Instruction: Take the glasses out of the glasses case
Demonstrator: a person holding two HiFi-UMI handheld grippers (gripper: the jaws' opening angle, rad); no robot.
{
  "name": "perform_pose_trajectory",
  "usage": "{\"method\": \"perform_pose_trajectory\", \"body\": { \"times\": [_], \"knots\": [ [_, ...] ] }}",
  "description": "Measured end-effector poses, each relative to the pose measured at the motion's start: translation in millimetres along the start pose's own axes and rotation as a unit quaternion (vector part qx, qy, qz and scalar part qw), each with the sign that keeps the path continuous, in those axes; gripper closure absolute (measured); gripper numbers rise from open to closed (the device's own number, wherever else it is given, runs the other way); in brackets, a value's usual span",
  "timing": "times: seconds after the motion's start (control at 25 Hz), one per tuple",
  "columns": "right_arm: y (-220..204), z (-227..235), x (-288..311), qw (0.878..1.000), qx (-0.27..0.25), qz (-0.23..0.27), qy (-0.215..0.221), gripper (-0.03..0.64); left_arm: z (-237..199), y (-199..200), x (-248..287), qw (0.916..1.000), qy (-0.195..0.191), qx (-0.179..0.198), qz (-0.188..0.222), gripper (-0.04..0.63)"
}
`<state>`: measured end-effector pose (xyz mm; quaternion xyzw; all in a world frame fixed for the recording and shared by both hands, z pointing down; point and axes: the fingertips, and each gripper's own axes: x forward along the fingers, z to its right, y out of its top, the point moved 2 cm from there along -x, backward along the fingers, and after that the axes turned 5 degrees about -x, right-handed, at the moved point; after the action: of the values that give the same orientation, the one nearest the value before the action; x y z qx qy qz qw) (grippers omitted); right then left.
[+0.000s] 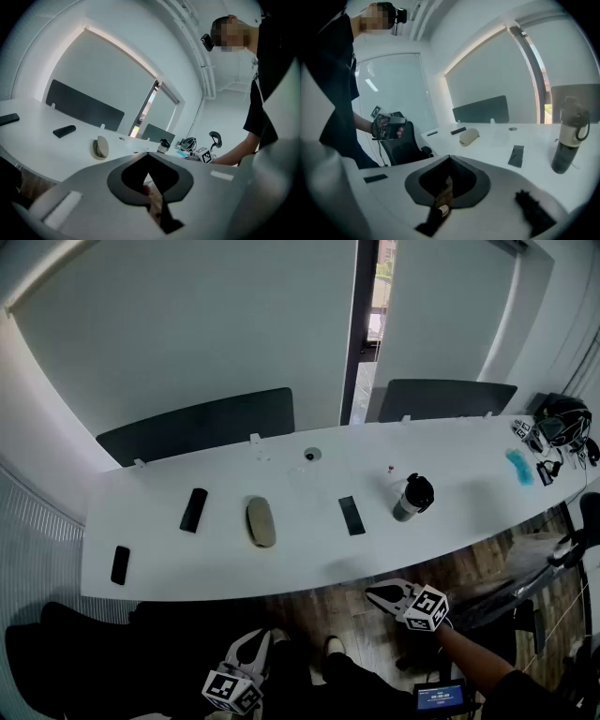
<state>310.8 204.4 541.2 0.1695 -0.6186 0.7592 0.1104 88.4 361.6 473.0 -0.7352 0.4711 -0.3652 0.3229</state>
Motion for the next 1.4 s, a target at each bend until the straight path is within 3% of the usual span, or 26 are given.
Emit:
{"method": "perform_pose_trajectory", "body": {
  "times": [0.16,0.32,0.4,0.56,0.68,0.76,0.92,0.96,1.04,1.12,1.16,1.2,1.24,1.32,1.4],
  "knots": [
    [23,26,43,1.0,0.009,0.006,-0.023,0.611,-59,16,30,0.9993,-0.021,0.009,-0.028,0.591],
    [69,51,68,0.999,-0.039,-0.029,-0.005,0.611,-115,44,59,0.9989,-0.034,0.004,-0.034,0.591],
    [90,77,59,0.998,-0.031,-0.036,-0.028,0.611,-135,65,67,0.9985,-0.043,-0.001,-0.035,0.591],
    [82,107,44,0.992,0.057,-0.002,-0.112,0.611,-155,87,77,0.9961,-0.07,-0.016,-0.051,0.591],
    [83,100,82,0.988,0.053,0.025,-0.14,0.611,-174,88,95,0.9938,-0.087,-0.008,-0.069,0.591],
    [98,93,121,0.99,0.049,0.057,-0.115,0.611,-182,95,103,0.9932,-0.092,0.002,-0.071,0.591],
    [117,76,175,0.995,0.043,0.086,-0.023,0.611,-181,117,114,0.9946,-0.088,-0.004,-0.054,0.591],
    [116,73,182,0.997,0.022,0.068,0.003,0.611,-179,121,116,0.9951,-0.084,-0.002,-0.052,0.591],
    [107,70,183,0.994,-0.081,-0.021,0.066,0.611,-176,128,119,0.996,-0.074,0.012,-0.048,0.591],
    [108,83,167,0.965,-0.204,-0.119,0.114,0.611,-172,135,124,0.9969,-0.067,0.022,-0.036,0.591],
    [121,97,159,0.955,-0.235,-0.139,0.12,0.611,-170,138,128,0.9972,-0.065,0.026,-0.028,0.591],
    [144,111,154,0.955,-0.24,-0.13,0.114,0.611,-169,141,132,0.9974,-0.062,0.031,-0.021,0.591],
    [175,123,153,0.966,-0.223,-0.094,0.095,0.611,-168,144,135,0.9973,-0.059,0.039,-0.017,0.591],
    [236,135,156,0.991,-0.128,0.033,0.039,0.611,-165,146,140,0.9968,-0.056,0.055,-0.015,0.591],
    [273,130,165,0.989,-0.018,0.149,0.01,0.611,-161,151,146,0.9961,-0.057,0.066,-0.013,0.591]
  ]
}}
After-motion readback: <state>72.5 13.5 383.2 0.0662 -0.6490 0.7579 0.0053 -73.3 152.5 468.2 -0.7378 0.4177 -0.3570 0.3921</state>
